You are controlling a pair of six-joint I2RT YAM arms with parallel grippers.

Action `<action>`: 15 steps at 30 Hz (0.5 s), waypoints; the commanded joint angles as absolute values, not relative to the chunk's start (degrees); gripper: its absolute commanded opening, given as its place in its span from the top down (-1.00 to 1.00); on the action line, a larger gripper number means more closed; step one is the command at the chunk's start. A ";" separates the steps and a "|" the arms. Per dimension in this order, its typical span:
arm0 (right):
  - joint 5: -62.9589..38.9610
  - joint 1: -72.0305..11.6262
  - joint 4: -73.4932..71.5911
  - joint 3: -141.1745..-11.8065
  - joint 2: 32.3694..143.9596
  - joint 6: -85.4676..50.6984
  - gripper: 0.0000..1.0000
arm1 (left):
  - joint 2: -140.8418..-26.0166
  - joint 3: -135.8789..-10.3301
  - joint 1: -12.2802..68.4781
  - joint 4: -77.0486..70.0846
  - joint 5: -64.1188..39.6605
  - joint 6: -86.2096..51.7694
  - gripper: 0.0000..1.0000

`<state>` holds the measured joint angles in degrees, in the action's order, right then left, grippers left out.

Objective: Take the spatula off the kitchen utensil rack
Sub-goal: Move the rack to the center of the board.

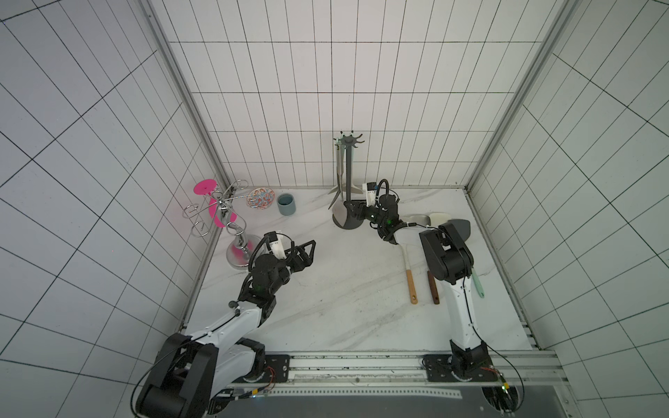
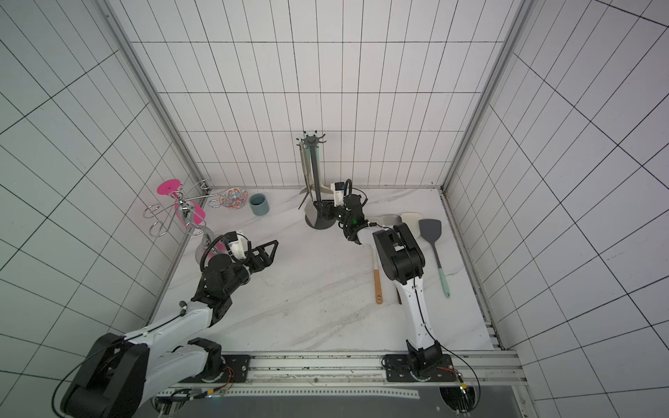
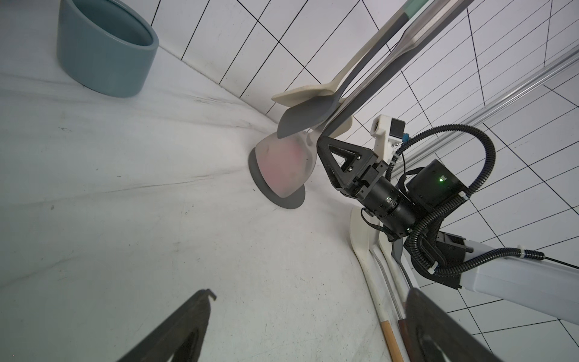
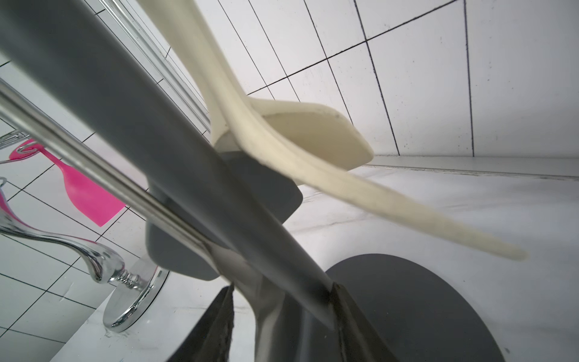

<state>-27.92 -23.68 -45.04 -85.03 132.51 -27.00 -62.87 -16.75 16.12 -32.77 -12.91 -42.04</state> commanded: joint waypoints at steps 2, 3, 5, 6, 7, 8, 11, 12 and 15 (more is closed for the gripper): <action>-26.76 -24.26 -47.90 -91.52 133.54 -27.07 -0.05 | -62.93 -16.27 15.82 -34.08 -13.35 -42.43 -0.96; -26.56 -24.25 -47.74 -91.79 133.64 -27.14 -0.07 | -63.01 -16.31 15.81 -34.17 -13.36 -42.53 -0.96; -26.89 -24.48 -47.22 -92.52 133.93 -27.74 -0.08 | -63.19 -16.35 15.82 -34.35 -13.45 -42.59 -0.96; -27.19 -24.67 -47.41 -92.68 134.03 -27.93 -0.09 | -63.28 -16.35 15.82 -34.45 -13.60 -42.58 -0.95; -27.83 -25.01 -47.47 -92.82 134.21 -28.12 -0.09 | -63.37 -16.35 15.84 -34.56 -13.70 -42.70 -0.95; -28.55 -25.42 -47.57 -93.03 134.46 -28.16 -0.09 | -63.53 -16.38 15.82 -34.71 -13.79 -42.71 -0.95; -29.09 -26.57 -48.46 -92.72 134.50 -28.39 -0.09 | -63.72 -16.35 15.82 -34.97 -13.97 -42.80 -0.95; -28.73 -26.93 -48.67 -92.38 134.45 -28.30 -0.09 | -63.72 -16.35 15.82 -34.97 -13.91 -42.78 -0.96; -27.16 -28.06 -49.71 -90.57 133.61 -28.38 -0.09 | -63.72 -16.38 15.82 -34.95 -13.88 -42.72 -0.95</action>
<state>-26.63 -25.54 -45.60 -88.01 133.01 -27.90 -63.31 -16.75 16.05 -33.34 -13.61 -42.28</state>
